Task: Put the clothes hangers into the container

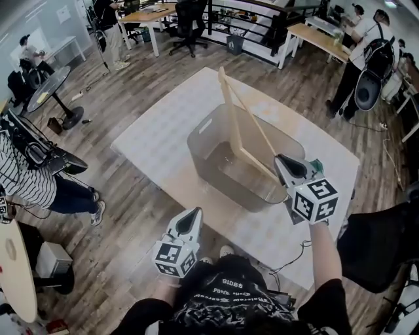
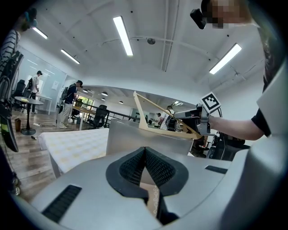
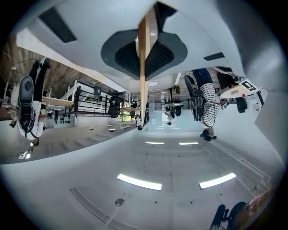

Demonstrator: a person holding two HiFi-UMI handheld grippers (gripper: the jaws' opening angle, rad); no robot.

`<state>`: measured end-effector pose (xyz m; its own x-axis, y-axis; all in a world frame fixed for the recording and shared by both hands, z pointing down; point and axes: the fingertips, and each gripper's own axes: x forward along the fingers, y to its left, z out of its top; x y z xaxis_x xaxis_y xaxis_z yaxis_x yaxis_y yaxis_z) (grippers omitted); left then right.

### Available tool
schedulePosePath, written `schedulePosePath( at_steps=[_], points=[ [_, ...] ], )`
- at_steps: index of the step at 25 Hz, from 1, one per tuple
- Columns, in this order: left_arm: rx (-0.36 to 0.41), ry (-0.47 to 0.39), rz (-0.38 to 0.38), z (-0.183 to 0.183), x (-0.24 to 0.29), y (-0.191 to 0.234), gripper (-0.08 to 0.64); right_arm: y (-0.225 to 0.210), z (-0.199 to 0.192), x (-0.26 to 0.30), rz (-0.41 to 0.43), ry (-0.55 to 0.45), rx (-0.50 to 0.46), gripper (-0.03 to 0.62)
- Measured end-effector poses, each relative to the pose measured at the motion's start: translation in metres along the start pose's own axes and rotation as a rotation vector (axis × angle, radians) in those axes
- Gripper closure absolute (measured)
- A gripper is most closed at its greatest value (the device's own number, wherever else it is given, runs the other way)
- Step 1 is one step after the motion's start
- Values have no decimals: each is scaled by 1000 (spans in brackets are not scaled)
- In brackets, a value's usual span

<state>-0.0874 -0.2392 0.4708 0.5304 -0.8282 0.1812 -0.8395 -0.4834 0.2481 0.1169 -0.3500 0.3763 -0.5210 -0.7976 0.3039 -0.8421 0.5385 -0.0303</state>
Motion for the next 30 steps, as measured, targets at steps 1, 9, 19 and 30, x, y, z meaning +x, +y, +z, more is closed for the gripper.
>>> schedulePosePath(
  at_steps=[1, 9, 19, 30],
  points=[
    [-2, 0, 4, -1, -1, 1, 540, 0, 0, 3, 8, 8, 7, 549],
    [-20, 4, 35, -6, -2, 7, 540, -10, -3, 22, 60, 65, 81, 549],
    [-26, 7, 50, -12, 1, 8, 540, -6, 22, 42, 171, 3, 298, 549],
    [-22, 14, 76, -8, 12, 21, 540, -12, -14, 89, 154, 98, 359, 549]
  ],
)
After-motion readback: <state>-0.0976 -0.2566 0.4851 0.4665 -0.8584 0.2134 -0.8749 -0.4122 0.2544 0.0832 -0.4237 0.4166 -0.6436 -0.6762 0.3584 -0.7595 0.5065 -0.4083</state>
